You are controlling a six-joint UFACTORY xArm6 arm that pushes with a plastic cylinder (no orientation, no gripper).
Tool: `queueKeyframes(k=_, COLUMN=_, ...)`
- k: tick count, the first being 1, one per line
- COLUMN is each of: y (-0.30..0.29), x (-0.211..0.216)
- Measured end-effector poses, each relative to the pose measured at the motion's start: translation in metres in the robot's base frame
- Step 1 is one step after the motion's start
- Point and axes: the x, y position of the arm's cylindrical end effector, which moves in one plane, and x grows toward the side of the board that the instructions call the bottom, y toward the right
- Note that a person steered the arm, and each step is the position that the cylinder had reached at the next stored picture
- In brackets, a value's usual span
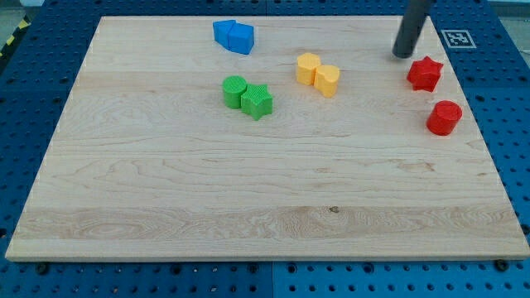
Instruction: Nudge the red star and red circle a bit down
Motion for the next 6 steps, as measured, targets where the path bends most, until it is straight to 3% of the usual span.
queueKeyframes(k=2, y=0.043, x=0.052)
queueKeyframes(k=4, y=0.037, x=0.090)
queueKeyframes(k=6, y=0.017, x=0.008)
